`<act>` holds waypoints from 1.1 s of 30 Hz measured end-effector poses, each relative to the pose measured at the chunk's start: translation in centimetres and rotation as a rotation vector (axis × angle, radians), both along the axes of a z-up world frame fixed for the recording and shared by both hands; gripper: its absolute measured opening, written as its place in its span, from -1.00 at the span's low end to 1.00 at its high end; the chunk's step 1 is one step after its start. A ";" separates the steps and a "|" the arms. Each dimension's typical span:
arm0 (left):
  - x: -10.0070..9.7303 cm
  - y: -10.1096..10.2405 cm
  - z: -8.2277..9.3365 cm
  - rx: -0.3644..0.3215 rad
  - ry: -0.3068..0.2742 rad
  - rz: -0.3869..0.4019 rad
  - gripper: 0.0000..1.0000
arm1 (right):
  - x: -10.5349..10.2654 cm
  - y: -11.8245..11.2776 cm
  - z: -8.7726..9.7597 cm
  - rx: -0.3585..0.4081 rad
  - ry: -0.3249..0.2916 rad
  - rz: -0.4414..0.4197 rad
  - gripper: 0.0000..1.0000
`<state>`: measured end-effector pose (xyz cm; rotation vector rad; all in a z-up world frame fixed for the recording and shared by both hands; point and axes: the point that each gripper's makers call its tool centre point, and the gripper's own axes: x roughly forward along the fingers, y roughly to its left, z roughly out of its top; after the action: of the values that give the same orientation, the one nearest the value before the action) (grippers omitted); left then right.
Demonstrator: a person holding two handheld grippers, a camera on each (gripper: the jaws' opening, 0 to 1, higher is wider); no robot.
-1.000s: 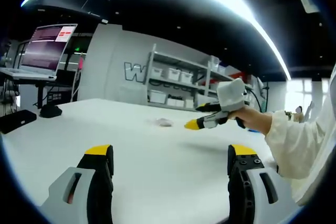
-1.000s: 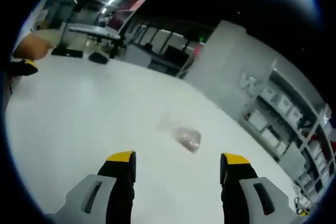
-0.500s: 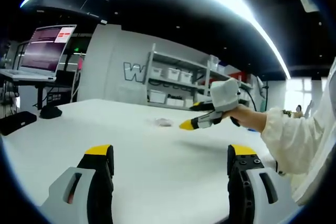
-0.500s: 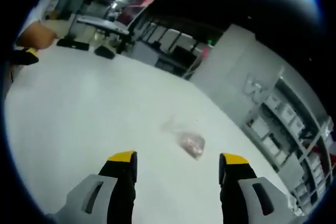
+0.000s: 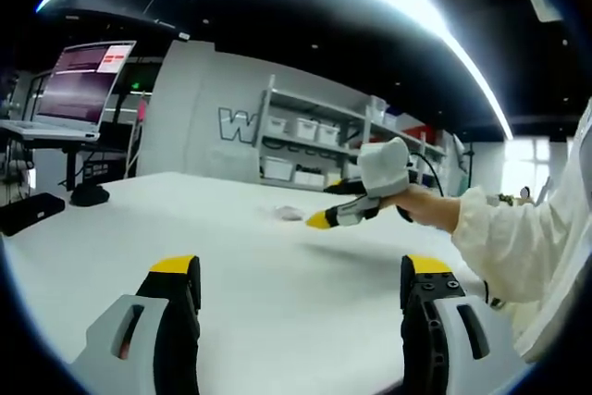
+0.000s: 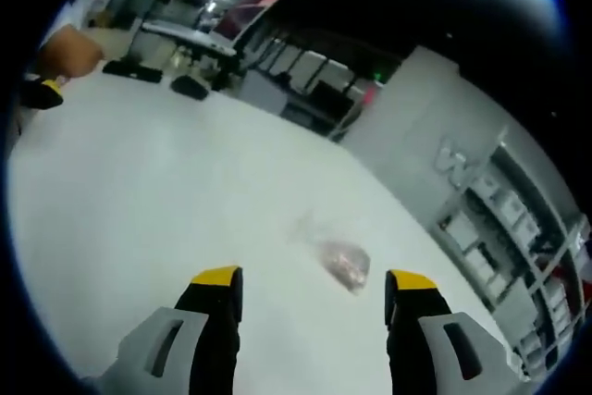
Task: Open the resealable bag by pulling the two sides of the seal apart until the entire bag opening is separated and visibly accessible.
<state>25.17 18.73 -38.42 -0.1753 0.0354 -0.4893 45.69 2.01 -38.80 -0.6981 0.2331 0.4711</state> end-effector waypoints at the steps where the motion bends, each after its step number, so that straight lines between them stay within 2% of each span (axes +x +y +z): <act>1: 0.0 0.0 0.0 0.000 0.001 0.001 0.76 | 0.1 0.1 0.0 0.006 -0.001 -0.002 0.23; 9: 0.1 0.0 -0.2 0.003 0.005 0.001 0.76 | 0.9 0.9 0.1 0.102 -0.005 -0.007 0.22; 12: 0.1 0.0 -0.2 0.003 0.006 0.003 0.76 | 1.3 0.8 -0.1 0.107 -0.005 -0.015 0.23; 21: 0.1 0.2 0.0 0.005 0.004 0.005 0.75 | 2.3 0.7 -1.0 0.164 0.044 -0.049 0.22; 27: 0.1 0.6 -0.1 0.002 0.005 0.019 0.75 | 2.7 0.5 -1.5 0.172 0.059 -0.073 0.20; 33: 0.1 0.4 -0.1 0.004 0.005 0.014 0.75 | 3.2 0.7 -1.3 0.167 0.054 -0.077 0.18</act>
<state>25.23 19.15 -38.55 -0.1731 0.0394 -0.4746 48.87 2.72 -40.06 -0.5121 0.2667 0.4310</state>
